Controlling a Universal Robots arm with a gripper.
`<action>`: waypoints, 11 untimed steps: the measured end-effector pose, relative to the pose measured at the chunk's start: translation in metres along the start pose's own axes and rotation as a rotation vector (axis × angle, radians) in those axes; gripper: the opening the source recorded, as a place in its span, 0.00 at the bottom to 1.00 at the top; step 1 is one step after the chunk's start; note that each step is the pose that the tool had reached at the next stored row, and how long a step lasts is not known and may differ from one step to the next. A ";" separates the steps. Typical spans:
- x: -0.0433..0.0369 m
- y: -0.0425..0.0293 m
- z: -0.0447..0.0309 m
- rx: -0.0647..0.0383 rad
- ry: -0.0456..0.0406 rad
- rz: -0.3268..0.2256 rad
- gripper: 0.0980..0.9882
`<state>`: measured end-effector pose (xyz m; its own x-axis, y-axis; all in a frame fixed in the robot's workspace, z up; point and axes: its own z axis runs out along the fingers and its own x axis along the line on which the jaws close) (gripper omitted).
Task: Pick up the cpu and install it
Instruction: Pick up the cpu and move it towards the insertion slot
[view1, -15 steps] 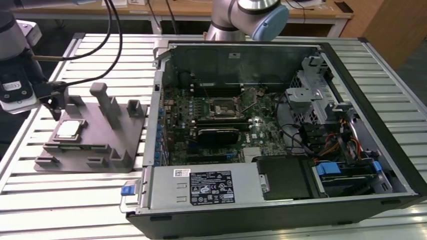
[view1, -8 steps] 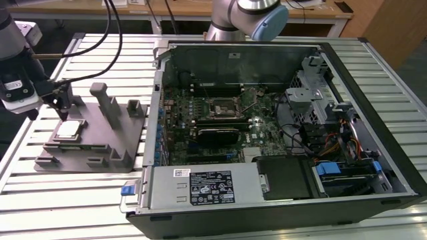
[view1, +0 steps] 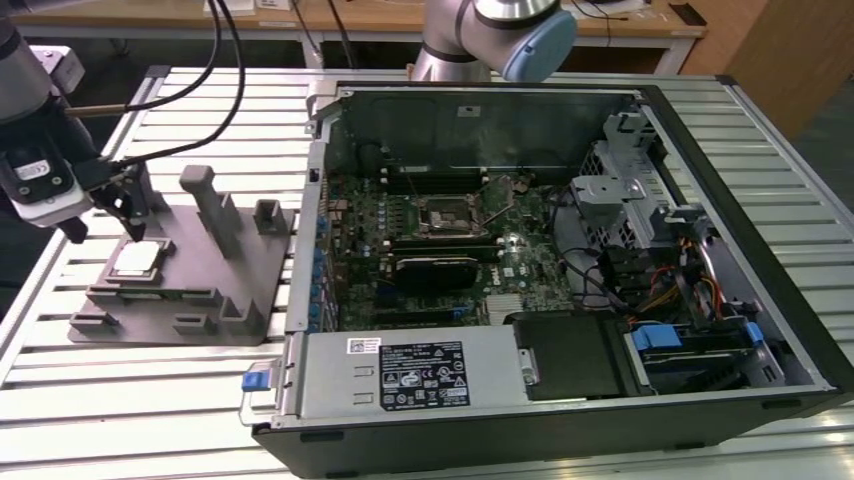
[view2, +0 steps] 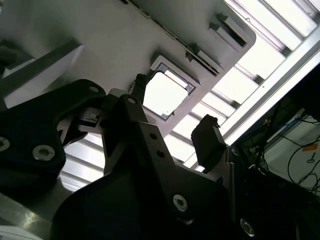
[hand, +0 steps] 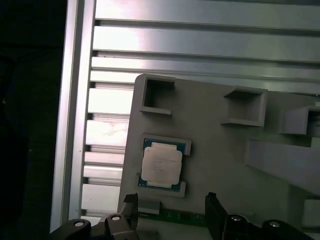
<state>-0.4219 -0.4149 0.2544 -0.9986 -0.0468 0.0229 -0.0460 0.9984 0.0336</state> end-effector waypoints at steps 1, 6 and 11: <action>-0.0001 0.0000 0.0008 0.000 -0.0042 -0.003 0.62; -0.0002 -0.0002 0.0086 0.000 -0.0057 -0.005 0.62; 0.0006 0.0029 0.0171 0.000 -0.0058 -0.005 0.62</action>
<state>-0.4230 -0.4114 0.2375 -0.9985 -0.0513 0.0169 -0.0507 0.9982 0.0335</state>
